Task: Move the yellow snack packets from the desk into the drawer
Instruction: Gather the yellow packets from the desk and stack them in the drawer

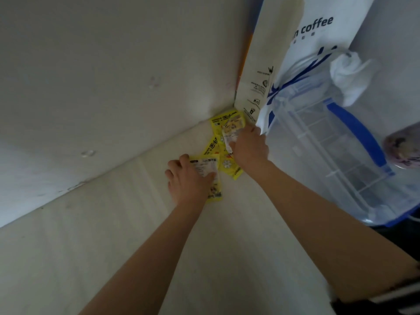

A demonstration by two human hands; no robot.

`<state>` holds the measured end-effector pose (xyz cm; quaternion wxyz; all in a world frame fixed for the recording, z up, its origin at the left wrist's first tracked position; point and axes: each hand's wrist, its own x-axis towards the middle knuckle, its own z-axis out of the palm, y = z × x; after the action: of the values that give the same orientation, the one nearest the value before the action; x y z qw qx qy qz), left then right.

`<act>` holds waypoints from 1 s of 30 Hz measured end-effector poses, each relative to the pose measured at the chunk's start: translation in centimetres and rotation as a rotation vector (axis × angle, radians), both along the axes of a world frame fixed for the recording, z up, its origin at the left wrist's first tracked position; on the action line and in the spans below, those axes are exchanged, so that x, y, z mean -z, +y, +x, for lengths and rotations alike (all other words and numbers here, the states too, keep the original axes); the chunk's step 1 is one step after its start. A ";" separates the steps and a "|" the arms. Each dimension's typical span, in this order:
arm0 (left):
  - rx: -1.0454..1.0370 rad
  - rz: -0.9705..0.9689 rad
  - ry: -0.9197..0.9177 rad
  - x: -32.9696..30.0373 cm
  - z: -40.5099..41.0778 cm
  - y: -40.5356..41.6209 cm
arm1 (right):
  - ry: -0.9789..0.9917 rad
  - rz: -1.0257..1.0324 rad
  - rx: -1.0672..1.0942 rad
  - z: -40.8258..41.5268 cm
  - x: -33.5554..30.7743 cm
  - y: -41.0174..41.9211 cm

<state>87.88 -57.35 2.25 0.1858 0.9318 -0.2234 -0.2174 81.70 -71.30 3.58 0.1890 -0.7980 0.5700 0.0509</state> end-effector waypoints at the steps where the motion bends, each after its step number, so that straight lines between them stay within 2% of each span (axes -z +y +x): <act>1: -0.002 -0.001 0.015 -0.2 0.1 0.3 | -0.005 0.025 0.009 0.0 -0.1 0.0; 10: -0.111 -0.120 0.181 -1.6 0.8 3.9 | -0.157 0.233 0.063 -3.8 -1.1 4.2; 16: -0.194 -0.027 0.177 -2.0 1.6 6.6 | -0.211 0.373 0.176 -6.6 -0.9 6.9; 18: -0.245 -0.052 0.200 -2.2 1.8 7.0 | -0.242 0.416 0.231 -7.7 -0.8 6.7; 23: -0.425 -0.324 0.490 -3.2 1.1 5.3 | -0.375 0.413 0.382 -7.8 -1.2 4.5; 25: -0.450 -0.367 0.561 -3.3 0.4 3.9 | -0.434 0.417 0.413 -7.1 -1.5 3.7; 27: -0.423 -0.333 0.549 -3.0 -0.3 2.3 | -0.483 0.423 0.411 -6.1 -1.7 3.0; 30: -0.301 -0.163 0.389 -2.2 -1.4 0.6 | -0.502 0.428 0.399 -4.6 -1.8 2.6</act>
<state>86.51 -56.78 4.48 0.3302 0.8772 -0.0589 -0.3436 77.12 -68.67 5.33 0.4912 -0.6017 0.6264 -0.0658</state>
